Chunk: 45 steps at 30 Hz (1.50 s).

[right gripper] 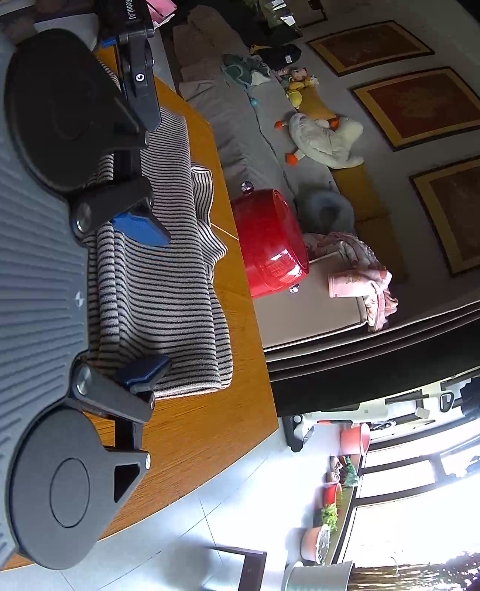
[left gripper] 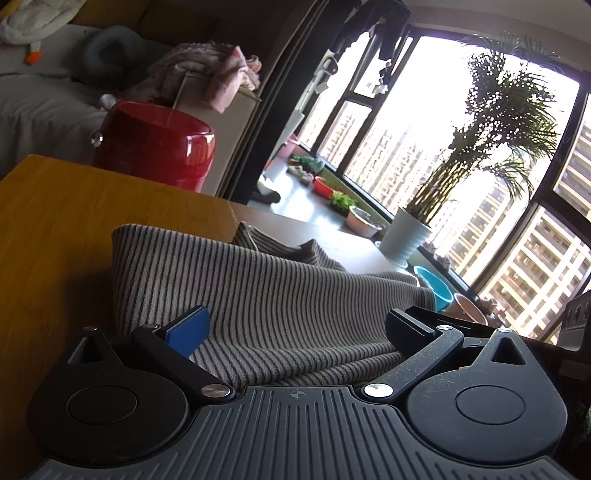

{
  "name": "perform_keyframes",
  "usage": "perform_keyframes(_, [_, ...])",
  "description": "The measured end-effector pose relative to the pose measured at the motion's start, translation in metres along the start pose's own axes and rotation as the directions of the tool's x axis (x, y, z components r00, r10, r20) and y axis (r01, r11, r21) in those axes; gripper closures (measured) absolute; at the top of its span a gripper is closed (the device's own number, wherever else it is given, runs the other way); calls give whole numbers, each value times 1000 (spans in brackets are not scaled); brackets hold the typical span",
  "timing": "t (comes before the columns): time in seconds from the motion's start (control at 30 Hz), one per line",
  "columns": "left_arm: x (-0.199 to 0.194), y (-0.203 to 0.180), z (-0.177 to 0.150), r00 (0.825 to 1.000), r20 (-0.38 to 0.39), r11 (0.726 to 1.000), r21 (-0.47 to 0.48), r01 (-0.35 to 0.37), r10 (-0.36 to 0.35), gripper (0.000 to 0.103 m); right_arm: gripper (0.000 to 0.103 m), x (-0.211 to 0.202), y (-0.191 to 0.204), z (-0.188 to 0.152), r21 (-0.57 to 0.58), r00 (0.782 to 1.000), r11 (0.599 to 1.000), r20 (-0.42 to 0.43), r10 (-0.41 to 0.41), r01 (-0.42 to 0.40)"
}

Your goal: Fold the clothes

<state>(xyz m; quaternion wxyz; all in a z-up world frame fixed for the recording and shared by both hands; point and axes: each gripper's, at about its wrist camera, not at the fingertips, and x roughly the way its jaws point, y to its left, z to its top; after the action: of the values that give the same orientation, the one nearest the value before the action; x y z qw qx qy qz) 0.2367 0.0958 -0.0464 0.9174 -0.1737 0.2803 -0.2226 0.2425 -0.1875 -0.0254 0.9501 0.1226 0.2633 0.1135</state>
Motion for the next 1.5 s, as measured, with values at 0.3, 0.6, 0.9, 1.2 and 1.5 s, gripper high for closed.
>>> perform_keyframes(0.3, [-2,-2,-2,1000,5,1000,2,-10,10,0,36,20,15,40,-105,1000,994,6,-14,15])
perform_keyframes(0.6, [-4,-2,-3,1000,5,1000,-5,-4,4,0,31,54,9,28,-130,997,991,-73,-30,21])
perform_keyframes(0.9, [-3,-4,-4,1000,0,1000,7,-14,14,0,10,8,13,29,-73,1000,997,-15,-14,13])
perform_keyframes(1.2, [-8,-4,-6,1000,-2,1000,-11,-8,8,0,1,21,0,5,-9,989,1000,-150,-7,6])
perform_keyframes(1.5, [-9,0,-5,999,-28,999,-38,40,-41,0,0,24,6,2,-50,986,999,-166,-13,5])
